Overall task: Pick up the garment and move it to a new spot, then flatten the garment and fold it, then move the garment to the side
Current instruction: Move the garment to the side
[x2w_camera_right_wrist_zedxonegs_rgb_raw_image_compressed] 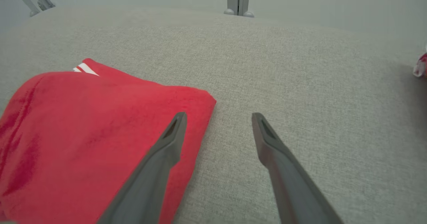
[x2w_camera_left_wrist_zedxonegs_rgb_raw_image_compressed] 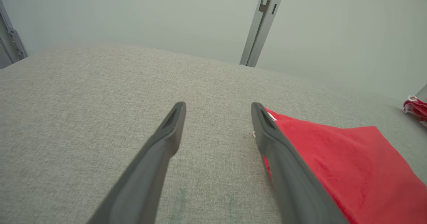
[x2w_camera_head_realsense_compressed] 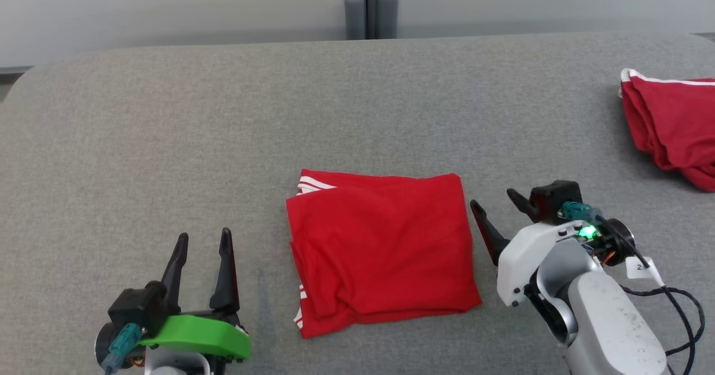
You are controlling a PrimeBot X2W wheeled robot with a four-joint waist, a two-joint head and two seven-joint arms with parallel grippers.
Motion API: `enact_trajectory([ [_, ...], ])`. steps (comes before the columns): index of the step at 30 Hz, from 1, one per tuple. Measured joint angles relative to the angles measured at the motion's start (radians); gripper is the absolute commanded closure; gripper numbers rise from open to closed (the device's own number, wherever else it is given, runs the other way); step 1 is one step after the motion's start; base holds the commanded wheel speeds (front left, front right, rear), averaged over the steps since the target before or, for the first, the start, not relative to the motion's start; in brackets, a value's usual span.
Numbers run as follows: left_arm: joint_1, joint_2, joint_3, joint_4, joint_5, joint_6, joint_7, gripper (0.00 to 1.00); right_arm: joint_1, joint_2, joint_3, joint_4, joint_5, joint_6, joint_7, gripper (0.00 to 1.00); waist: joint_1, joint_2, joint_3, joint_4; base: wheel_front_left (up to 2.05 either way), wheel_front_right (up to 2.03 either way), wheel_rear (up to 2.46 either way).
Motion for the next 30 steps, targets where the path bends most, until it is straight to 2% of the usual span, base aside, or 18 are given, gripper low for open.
enact_trajectory([
  [9,-0.012,0.0,-0.015,0.013,-0.005,0.005,0.0,0.0,-0.018,0.0,0.053,0.147,0.077,0.0,0.097,0.0,0.0,0.0,0.023,0.06,0.0,0.0,0.0],
  [16,-0.013,0.0,-0.02,0.018,-0.008,0.005,0.0,0.0,-0.07,-0.001,0.071,0.221,0.121,0.0,0.116,0.0,0.0,0.0,0.029,0.091,0.0,0.0,0.0],
  [17,-0.013,0.0,-0.02,0.018,-0.008,0.005,0.0,0.0,-0.076,-0.002,0.074,0.226,0.124,0.0,0.116,0.16,0.0,0.0,0.03,0.092,0.0,0.0,0.0],
  [18,-0.013,0.0,-0.021,0.018,-0.009,0.007,0.0,0.0,-0.083,-0.002,0.081,0.233,0.125,0.0,0.116,0.58,0.0,0.0,0.03,0.093,0.0,0.0,0.0],
  [21,-0.013,0.0,-0.025,0.018,-0.01,0.007,0.0,0.0,-0.098,-0.002,0.096,0.248,0.124,-0.001,0.11,1.0,0.0,0.0,0.029,0.093,0.0,0.0,0.0],
  [30,-0.015,0.0,-0.039,0.002,-0.006,0.007,0.0,0.0,-0.152,0.001,0.094,0.265,0.067,0.001,0.077,1.0,0.0,0.0,0.034,0.032,0.0,0.0,0.0],
])
